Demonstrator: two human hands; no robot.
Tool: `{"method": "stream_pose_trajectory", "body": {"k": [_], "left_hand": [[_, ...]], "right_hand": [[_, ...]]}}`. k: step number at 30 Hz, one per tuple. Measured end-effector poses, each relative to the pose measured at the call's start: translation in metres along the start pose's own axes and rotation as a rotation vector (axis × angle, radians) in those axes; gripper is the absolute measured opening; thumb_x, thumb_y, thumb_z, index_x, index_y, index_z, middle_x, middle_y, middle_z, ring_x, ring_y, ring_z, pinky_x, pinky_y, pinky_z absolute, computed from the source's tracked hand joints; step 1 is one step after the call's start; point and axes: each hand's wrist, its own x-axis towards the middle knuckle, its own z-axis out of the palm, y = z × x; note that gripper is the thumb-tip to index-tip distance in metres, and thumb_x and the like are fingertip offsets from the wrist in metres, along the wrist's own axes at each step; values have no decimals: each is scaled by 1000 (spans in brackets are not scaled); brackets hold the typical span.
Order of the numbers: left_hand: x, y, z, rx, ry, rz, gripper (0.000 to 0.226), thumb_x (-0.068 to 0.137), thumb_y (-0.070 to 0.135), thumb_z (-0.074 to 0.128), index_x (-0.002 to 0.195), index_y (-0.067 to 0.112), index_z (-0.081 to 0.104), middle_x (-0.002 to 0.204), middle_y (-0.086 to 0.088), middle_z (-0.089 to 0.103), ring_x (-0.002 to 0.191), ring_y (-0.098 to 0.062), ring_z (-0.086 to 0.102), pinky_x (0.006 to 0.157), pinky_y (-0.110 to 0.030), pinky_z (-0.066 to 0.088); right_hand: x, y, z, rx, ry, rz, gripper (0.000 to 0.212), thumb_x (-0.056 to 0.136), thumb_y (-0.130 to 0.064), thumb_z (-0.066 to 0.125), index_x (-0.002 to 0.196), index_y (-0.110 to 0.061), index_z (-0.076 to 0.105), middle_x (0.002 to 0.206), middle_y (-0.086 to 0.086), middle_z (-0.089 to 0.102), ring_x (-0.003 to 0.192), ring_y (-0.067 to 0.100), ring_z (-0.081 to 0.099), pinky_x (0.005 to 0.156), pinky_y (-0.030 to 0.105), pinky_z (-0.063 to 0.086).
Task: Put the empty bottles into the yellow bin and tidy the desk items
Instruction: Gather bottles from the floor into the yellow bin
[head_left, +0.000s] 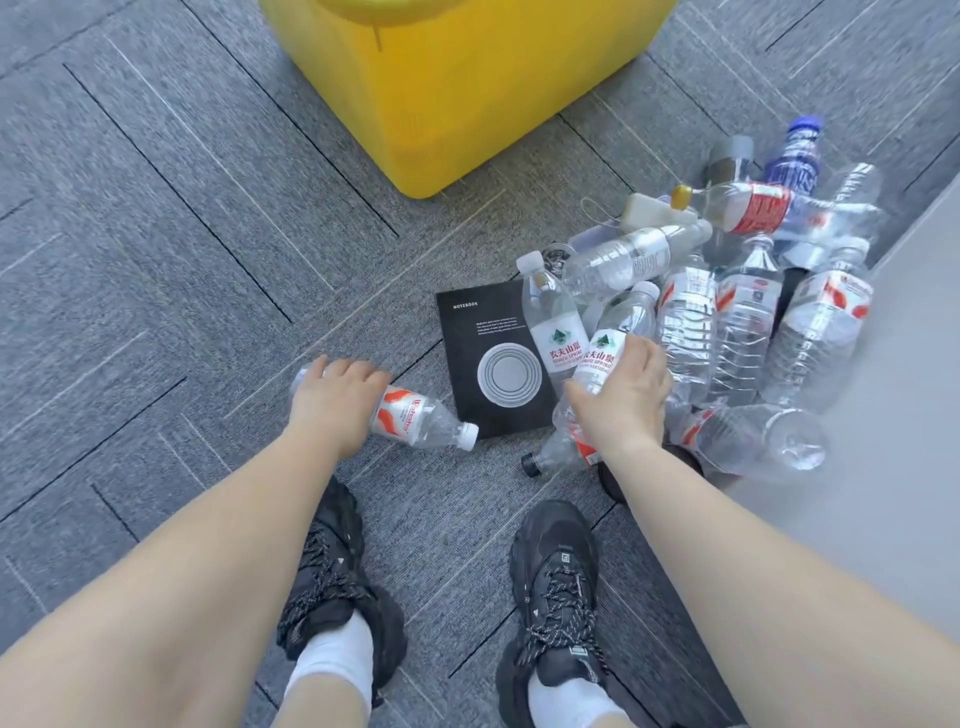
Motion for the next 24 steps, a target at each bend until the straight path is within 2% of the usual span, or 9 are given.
{"method": "stream_pose_trajectory", "body": {"k": [2,5,11,15,19,22,24], "left_hand": [[0,-3,-2,-50,36,-32,57,84,42,61,135,30,39,136,1,47,126,-23,43,110,-41,27],[0,-8,-11,-145,51,-91,63,78,54,64,132,28,42,128,0,51,120,-25,46,101,-41,36],[-4,-6,-34,-309,69,-180,70,75,52,67,135,27,41,125,-2,50,117,-25,44,89,-42,45],[-12,-2,-45,-413,61,-219,73,75,54,67,137,27,41,130,-2,48,121,-26,43,92,-44,45],[-24,2,-70,-531,88,-264,77,72,60,65,138,27,40,133,-1,47,124,-25,41,93,-45,45],[-34,6,-99,-713,154,-297,72,69,56,65,132,29,45,127,4,50,120,-20,46,94,-43,46],[-43,8,-126,-896,198,-320,68,68,54,64,129,29,47,122,8,50,115,-14,48,94,-39,45]], "right_hand": [[-1,1,1,-25,-25,-5,83,84,-33,66,147,-12,16,156,7,11,142,28,11,113,43,22],[-2,3,1,-82,-44,-4,86,84,-38,66,148,-13,14,157,5,9,142,28,11,111,43,25],[-2,-1,1,-98,-84,8,89,83,-39,67,149,-21,10,158,-2,1,135,34,27,101,44,36],[-4,0,-2,17,-118,63,88,82,-33,69,149,-23,12,157,-1,-2,132,37,35,101,45,37],[-6,-11,-18,281,-81,121,81,80,-33,68,145,-17,23,151,4,16,129,32,37,102,44,35],[-9,-32,-42,531,-6,164,64,83,-31,64,136,-13,34,140,6,33,112,22,43,94,39,36],[-11,-47,-59,685,45,147,47,84,-30,62,124,-18,41,131,5,42,102,16,42,87,33,35]]}}
